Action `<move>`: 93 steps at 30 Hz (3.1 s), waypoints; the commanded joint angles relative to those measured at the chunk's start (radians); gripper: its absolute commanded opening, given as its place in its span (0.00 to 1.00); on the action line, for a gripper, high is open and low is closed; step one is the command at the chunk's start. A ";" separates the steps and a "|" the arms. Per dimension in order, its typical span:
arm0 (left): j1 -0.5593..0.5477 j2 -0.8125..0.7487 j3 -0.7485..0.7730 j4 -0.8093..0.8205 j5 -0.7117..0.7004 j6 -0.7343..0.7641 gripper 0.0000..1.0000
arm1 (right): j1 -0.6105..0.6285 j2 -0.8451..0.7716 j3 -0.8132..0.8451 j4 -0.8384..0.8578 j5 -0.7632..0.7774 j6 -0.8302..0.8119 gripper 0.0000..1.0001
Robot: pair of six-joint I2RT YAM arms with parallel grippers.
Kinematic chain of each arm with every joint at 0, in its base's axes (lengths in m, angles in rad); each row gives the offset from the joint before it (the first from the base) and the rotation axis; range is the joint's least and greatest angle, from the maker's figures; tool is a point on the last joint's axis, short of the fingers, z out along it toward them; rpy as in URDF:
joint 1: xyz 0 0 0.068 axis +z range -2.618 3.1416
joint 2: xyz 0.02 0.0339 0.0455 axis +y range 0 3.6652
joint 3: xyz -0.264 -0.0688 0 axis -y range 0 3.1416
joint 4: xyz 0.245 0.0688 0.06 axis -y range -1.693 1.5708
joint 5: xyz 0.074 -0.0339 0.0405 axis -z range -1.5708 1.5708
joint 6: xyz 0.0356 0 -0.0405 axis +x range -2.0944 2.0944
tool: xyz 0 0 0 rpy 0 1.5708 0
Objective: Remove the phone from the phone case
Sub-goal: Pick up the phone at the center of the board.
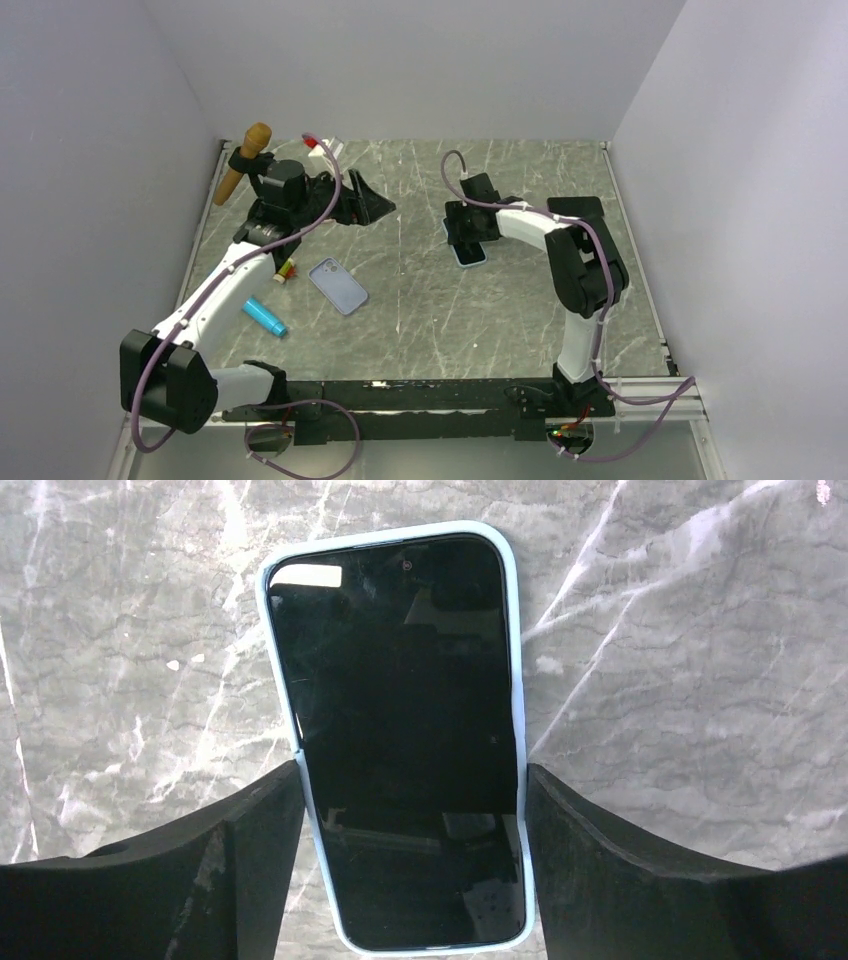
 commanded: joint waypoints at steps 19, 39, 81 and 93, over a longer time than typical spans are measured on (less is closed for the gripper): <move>-0.112 0.056 0.169 -0.267 -0.249 0.122 0.85 | 0.119 0.104 -0.024 -0.071 0.210 0.097 0.51; -0.169 0.187 0.109 -0.104 0.065 0.008 0.86 | 0.152 -0.750 -0.791 0.864 0.032 0.219 0.00; -0.284 0.107 0.156 -0.191 -0.011 0.252 0.00 | 0.626 -0.970 -0.716 0.493 0.549 0.209 1.00; -0.282 0.189 0.183 -0.014 0.477 0.160 0.00 | 0.389 -1.342 -0.858 0.380 -0.222 0.166 0.86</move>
